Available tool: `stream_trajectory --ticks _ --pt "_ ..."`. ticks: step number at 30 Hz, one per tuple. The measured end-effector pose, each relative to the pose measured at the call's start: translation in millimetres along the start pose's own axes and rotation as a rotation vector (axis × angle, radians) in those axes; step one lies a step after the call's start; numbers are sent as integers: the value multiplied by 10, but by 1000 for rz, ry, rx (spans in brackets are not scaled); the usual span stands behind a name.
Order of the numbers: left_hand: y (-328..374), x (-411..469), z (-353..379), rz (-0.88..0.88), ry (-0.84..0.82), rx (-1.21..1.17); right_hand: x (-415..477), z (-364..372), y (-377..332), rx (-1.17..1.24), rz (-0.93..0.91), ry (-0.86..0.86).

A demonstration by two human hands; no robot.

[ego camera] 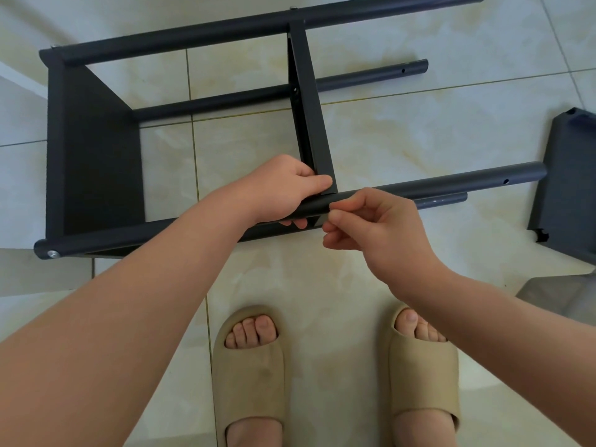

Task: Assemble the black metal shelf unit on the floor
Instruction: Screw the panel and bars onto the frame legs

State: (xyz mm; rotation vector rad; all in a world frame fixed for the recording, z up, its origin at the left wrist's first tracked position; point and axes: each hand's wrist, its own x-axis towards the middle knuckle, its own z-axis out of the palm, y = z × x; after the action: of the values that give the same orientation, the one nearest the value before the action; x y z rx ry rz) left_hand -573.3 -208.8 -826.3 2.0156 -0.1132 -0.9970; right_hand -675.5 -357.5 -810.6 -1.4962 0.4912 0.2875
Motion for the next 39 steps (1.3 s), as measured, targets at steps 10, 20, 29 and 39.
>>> stream_trajectory --ticks 10,20,29,39 --pt "-6 5 -5 2 -18 -6 27 -57 -41 -225 -20 -6" --pt "-32 26 -2 3 -8 -6 49 -46 -23 -659 -217 -12" --pt "-13 0 -20 0 -14 -7 92 -68 -33 -424 -85 9" --pt "2 -54 48 36 129 35 123 -61 -169 -1210 -406 27"
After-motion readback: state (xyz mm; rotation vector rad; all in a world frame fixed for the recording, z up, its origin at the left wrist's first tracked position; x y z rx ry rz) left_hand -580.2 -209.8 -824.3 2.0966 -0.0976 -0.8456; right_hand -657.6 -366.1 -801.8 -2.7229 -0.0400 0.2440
